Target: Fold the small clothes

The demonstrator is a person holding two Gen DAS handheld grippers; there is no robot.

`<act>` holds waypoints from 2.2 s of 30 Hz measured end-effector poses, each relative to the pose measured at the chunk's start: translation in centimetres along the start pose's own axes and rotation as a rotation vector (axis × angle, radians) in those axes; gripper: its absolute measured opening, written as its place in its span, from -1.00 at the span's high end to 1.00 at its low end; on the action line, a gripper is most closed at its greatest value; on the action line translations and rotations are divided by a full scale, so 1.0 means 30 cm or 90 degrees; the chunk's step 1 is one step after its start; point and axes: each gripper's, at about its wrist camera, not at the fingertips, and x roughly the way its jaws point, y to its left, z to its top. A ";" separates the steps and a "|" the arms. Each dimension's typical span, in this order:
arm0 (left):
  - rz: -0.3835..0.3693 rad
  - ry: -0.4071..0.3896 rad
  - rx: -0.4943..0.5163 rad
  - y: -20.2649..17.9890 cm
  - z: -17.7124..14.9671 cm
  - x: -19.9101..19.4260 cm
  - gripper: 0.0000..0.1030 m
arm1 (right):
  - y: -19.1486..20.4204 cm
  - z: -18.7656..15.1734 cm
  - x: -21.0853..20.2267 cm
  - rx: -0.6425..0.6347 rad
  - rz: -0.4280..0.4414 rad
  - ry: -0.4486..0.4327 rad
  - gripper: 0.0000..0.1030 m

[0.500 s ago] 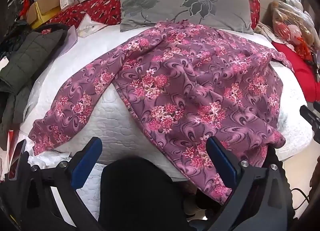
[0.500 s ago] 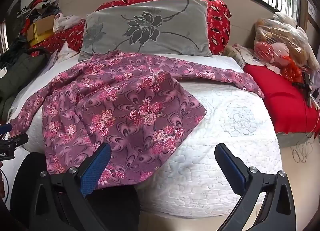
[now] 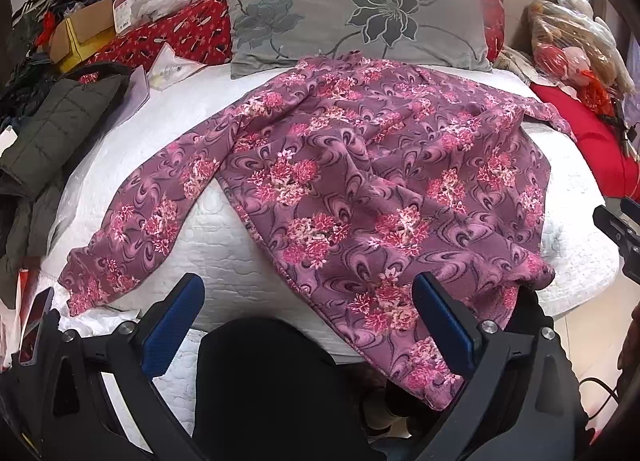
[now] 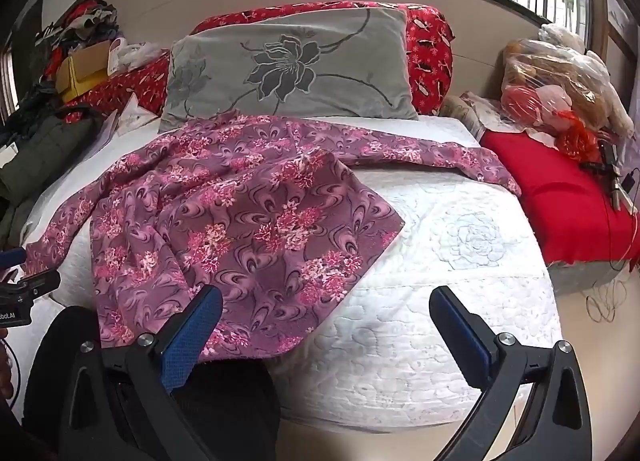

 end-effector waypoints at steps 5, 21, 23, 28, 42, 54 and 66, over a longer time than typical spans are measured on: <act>-0.003 0.017 -0.003 0.005 0.000 0.006 -1.00 | -0.008 -0.003 -0.004 0.006 0.005 -0.001 -0.99; -0.016 0.017 -0.016 0.013 -0.005 0.028 -1.00 | 0.011 0.007 0.008 -0.002 0.008 0.001 -0.99; -0.022 0.020 -0.020 0.015 -0.003 0.032 -1.00 | 0.011 0.008 0.012 0.000 0.008 0.003 -0.99; -0.033 0.028 -0.030 0.022 -0.003 0.049 -1.00 | 0.013 0.007 0.026 0.000 0.009 0.011 -0.99; -0.039 0.081 -0.068 0.089 0.021 0.150 -1.00 | -0.010 0.024 0.116 0.028 0.021 0.044 -0.99; -0.126 0.252 -0.248 0.208 0.014 0.343 -1.00 | -0.254 0.089 0.351 0.178 -0.008 0.094 -0.97; -0.279 0.331 -0.222 -0.009 -0.009 0.397 -0.42 | -0.258 0.172 0.554 0.183 0.050 0.133 0.39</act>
